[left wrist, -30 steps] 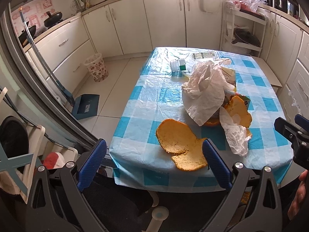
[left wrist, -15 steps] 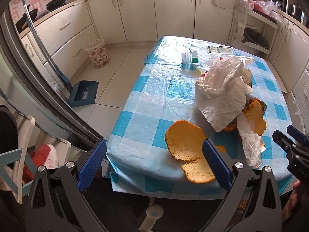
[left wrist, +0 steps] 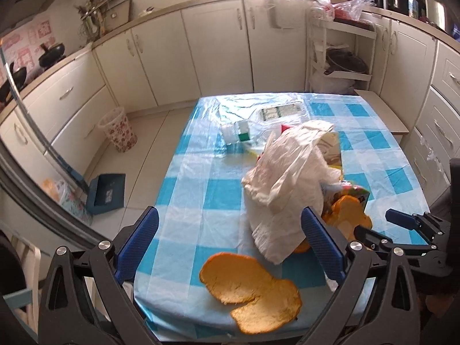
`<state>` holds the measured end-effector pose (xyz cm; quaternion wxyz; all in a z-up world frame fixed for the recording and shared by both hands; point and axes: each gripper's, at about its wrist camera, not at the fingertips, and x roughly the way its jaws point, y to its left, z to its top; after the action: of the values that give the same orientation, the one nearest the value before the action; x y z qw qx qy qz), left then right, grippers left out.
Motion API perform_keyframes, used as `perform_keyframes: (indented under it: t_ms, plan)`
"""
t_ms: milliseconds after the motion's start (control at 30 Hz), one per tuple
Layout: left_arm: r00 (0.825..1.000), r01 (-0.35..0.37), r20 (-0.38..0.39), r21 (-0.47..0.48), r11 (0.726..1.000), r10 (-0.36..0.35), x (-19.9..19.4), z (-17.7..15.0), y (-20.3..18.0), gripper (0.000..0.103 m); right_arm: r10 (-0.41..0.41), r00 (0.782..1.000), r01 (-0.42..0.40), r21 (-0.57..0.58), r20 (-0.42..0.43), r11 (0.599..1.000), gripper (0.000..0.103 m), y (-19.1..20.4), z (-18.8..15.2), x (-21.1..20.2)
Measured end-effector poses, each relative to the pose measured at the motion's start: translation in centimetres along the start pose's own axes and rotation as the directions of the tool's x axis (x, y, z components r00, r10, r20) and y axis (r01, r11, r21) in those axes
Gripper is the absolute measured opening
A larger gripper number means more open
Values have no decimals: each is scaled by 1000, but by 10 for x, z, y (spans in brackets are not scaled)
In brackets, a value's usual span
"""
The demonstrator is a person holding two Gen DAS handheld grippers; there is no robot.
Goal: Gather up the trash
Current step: 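Reach the left gripper to the white plastic bag and grasp it, then carry the white bag with the left gripper and drop it into the yellow bucket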
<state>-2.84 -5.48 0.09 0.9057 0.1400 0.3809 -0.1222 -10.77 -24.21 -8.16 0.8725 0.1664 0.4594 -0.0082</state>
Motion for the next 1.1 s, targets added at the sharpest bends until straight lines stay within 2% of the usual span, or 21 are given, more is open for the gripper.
perform_keyframes:
  t_ms: [100,167,200,233,267,300,367,400,433,533,667,767,833,1000,1100]
  plan:
    - [1000,-12,10,43,999,11,15,19,-18,95,26,999,-26,34,-19,999,69,-8,2,9]
    - [1000,-15,1,50,999,15,27,28,-26,95,51,998,-49,54,-36,997,61,-12,3,15]
    - [1000,-10,-3,48,999,10,32,32,-28,95,64,997,-61,61,-38,996,51,-14,2,17]
    - [1000,-5,-4,37,999,6,36,35,-27,90,76,996,-74,64,-34,995,46,-15,2,16]
    - [1000,3,-5,13,1000,-3,40,38,-25,77,98,995,-95,68,-35,993,40,-16,2,16]
    - [999,29,-18,-17,999,-29,45,41,-20,68,115,993,-112,70,-33,991,27,-15,1,16]
    - [994,84,-58,-98,992,-90,56,40,-6,22,118,993,-116,64,-22,991,18,-16,1,15]
    - [989,115,-79,-140,984,-127,62,39,1,13,123,992,-122,66,-16,990,15,-16,1,14]
    - [983,140,-93,-180,974,-159,67,37,9,8,127,992,-127,69,-8,990,12,-17,1,12]
    - [978,172,-71,-272,947,-198,69,32,31,6,124,992,-125,77,17,989,9,-21,3,4]
    - [971,232,31,-348,908,-236,52,31,58,6,108,991,-113,59,81,992,9,-21,3,-10]
    - [967,255,105,-377,890,-233,37,32,71,6,84,987,-89,25,137,996,9,-19,-1,-19]
    - [967,253,136,-393,884,-216,29,33,77,6,39,978,-34,-26,205,999,9,-11,1,-32]
    - [965,259,144,-420,870,-218,24,32,85,6,-23,926,84,-148,376,985,9,12,-1,-66]
    - [964,263,156,-416,870,-217,19,32,84,6,-83,872,204,-206,482,957,8,28,-5,-84]
